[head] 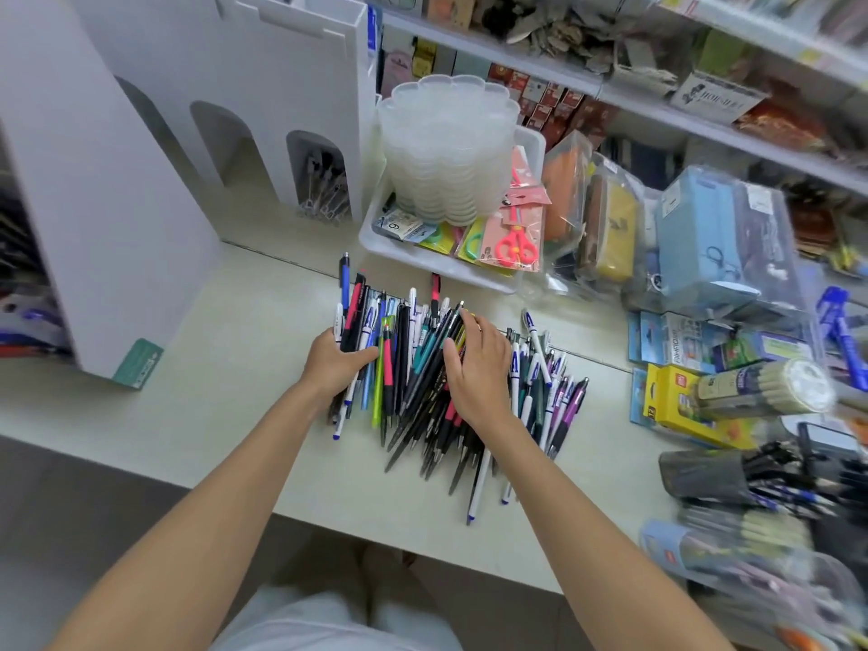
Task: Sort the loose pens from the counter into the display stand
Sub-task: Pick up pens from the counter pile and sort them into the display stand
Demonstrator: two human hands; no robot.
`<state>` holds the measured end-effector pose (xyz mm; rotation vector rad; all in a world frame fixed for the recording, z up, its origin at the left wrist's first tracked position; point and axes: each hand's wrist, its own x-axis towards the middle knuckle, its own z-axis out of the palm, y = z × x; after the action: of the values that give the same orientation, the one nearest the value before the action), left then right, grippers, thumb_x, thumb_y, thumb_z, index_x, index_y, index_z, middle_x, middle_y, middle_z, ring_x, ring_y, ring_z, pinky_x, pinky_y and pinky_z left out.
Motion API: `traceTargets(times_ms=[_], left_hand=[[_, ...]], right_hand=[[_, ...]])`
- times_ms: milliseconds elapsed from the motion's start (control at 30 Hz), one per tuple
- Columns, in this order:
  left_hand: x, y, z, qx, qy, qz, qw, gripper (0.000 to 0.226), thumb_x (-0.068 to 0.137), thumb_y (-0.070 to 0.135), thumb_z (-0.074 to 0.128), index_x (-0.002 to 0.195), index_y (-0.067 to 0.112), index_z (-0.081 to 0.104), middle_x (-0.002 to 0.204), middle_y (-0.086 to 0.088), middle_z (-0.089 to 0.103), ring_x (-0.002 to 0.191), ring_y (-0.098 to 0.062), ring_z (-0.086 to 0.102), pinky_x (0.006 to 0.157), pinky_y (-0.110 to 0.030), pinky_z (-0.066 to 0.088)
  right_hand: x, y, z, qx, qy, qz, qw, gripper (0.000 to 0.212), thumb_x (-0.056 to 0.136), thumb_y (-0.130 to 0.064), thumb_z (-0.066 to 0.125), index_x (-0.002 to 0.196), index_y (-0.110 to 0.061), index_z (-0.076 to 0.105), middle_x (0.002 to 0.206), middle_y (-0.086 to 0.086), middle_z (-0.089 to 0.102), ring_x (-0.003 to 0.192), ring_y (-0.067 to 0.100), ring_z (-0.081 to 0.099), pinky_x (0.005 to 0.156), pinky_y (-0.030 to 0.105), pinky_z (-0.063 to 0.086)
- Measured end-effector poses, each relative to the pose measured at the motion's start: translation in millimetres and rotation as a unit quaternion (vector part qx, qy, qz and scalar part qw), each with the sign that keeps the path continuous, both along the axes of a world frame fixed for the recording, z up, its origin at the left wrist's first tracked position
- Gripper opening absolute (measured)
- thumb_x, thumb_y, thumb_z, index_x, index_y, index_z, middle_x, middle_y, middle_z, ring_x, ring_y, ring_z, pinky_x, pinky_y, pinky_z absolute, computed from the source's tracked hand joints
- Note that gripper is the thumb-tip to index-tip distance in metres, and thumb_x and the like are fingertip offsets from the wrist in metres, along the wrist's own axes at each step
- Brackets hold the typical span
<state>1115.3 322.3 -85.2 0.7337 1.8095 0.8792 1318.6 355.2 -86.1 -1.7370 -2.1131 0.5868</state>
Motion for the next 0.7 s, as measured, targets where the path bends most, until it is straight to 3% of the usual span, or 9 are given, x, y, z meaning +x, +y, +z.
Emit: traceTargets(times_ms=[100,200,267,333,433,567,633,700], left_hand=[[-8.1,-1.1,11.7,0.003,-0.009,-0.005,1.0,0.016,0.086,0.011,0.072,0.084,0.016,0.057,0.082,0.0,0.064,0.075,-0.014,0.06,0.062,-0.02,0.043],[-20.1,-2.4,25.4,0.017,-0.032,-0.021,0.999,0.007,0.085,0.012,0.071,0.087,0.008,0.066,0.091,-0.014,0.073,0.093,-0.03,0.068,0.084,-0.035,0.054],[-27.4,-3.2,39.0,0.038,-0.069,-0.024,0.997,0.006,0.087,0.012,0.07,0.09,0.009,0.067,0.087,-0.014,0.075,0.093,-0.031,0.07,0.094,-0.047,0.052],[-30.2,-3.1,58.7,0.06,-0.127,-0.044,0.989,0.007,0.089,0.01,0.069,0.095,0.01,0.065,0.082,-0.01,0.074,0.086,-0.028,0.07,0.091,-0.046,0.054],[-25.6,-3.0,92.8,0.084,-0.181,-0.132,0.971,0.006,0.091,0.006,0.066,0.093,0.011,0.064,0.076,-0.004,0.071,0.078,-0.023,0.067,0.075,-0.033,0.056],[-18.1,-1.6,124.2,0.075,-0.227,-0.217,0.947,0.009,0.092,0.004,0.063,0.098,0.011,0.063,0.078,-0.001,0.072,0.074,-0.015,0.069,0.067,-0.024,0.055],[-14.9,-2.7,128.9,0.072,-0.236,-0.208,0.947,0.008,0.092,0.007,0.064,0.099,0.009,0.065,0.08,-0.003,0.073,0.073,-0.016,0.068,0.066,-0.025,0.055],[-10.6,-3.1,128.3,0.072,-0.252,-0.166,0.951,0.015,0.09,0.01,0.066,0.105,0.007,0.067,0.089,-0.008,0.073,0.073,-0.017,0.067,0.067,-0.027,0.056]], right_hand=[[1.2,1.1,0.4,-0.012,-0.003,0.005,1.0,0.063,0.096,-0.053,0.019,0.149,-0.022,0.032,0.149,0.004,0.034,0.14,0.022,0.024,0.119,0.041,0.013],[-1.0,2.5,7.9,-0.009,0.001,0.001,1.0,0.063,0.096,-0.053,0.021,0.149,-0.02,0.031,0.151,0.006,0.033,0.142,0.024,0.023,0.119,0.047,0.016],[-8.5,4.5,24.7,0.011,0.031,-0.001,0.999,0.058,0.098,-0.047,0.03,0.148,-0.017,0.034,0.152,0.006,0.034,0.142,0.022,0.025,0.118,0.048,0.019],[-24.6,11.6,55.1,0.032,0.104,0.011,0.994,0.053,0.098,-0.039,0.041,0.145,-0.015,0.038,0.15,0.003,0.038,0.141,0.018,0.029,0.118,0.044,0.023],[-58.0,30.7,115.2,-0.004,0.251,0.045,0.967,0.051,0.096,-0.04,0.052,0.143,-0.023,0.042,0.146,-0.002,0.042,0.134,0.01,0.036,0.113,0.039,0.032],[-92.3,57.7,160.4,-0.131,0.292,0.097,0.942,0.071,0.089,-0.045,0.065,0.15,-0.027,0.031,0.153,0.004,0.038,0.133,0.014,0.041,0.108,0.036,0.036],[-99.5,62.7,164.2,-0.162,0.293,0.08,0.939,0.06,0.084,-0.04,0.064,0.138,-0.022,0.046,0.133,0.013,0.058,0.118,0.025,0.058,0.102,0.046,0.048],[-102.2,62.1,163.8,-0.157,0.29,0.07,0.941,0.028,0.085,-0.024,0.055,0.111,-0.013,0.058,0.1,0.015,0.069,0.096,0.032,0.067,0.089,0.054,0.054]])
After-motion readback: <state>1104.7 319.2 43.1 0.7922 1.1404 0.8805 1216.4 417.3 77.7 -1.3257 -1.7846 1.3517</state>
